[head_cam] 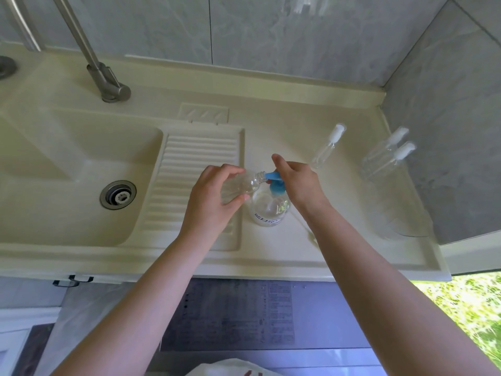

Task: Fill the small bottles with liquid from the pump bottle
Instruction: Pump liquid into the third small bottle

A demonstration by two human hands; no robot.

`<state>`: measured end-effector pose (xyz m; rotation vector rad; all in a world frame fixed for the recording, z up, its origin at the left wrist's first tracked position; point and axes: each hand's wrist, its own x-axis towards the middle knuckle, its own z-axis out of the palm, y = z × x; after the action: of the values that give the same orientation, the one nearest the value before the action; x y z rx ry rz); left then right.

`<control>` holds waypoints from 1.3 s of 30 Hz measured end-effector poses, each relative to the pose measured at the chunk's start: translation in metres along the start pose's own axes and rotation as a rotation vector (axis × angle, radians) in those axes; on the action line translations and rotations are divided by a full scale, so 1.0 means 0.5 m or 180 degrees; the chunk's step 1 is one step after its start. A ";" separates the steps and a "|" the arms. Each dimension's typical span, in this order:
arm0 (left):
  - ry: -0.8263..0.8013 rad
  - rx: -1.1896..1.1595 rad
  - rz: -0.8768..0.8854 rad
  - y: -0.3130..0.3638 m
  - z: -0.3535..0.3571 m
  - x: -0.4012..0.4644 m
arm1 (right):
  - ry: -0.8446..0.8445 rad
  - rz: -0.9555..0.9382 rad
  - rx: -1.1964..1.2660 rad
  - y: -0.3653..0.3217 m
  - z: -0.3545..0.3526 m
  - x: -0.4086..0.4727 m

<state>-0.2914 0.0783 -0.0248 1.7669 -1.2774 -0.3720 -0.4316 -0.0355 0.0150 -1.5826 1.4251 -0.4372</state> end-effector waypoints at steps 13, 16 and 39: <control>-0.0012 0.0093 0.0065 0.007 0.001 -0.002 | -0.0016 0.0076 -0.0124 -0.003 -0.002 0.001; -0.0017 0.0079 0.0065 0.004 -0.002 -0.002 | 0.0023 0.0024 -0.0201 -0.004 0.002 0.004; -0.0326 -0.0231 -0.0114 -0.004 -0.002 0.023 | -0.0055 -0.0304 -0.0431 0.005 0.012 0.015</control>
<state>-0.2849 0.0691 -0.0228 1.7301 -1.2886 -0.5287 -0.4267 -0.0398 0.0076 -1.7643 1.3949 -0.3887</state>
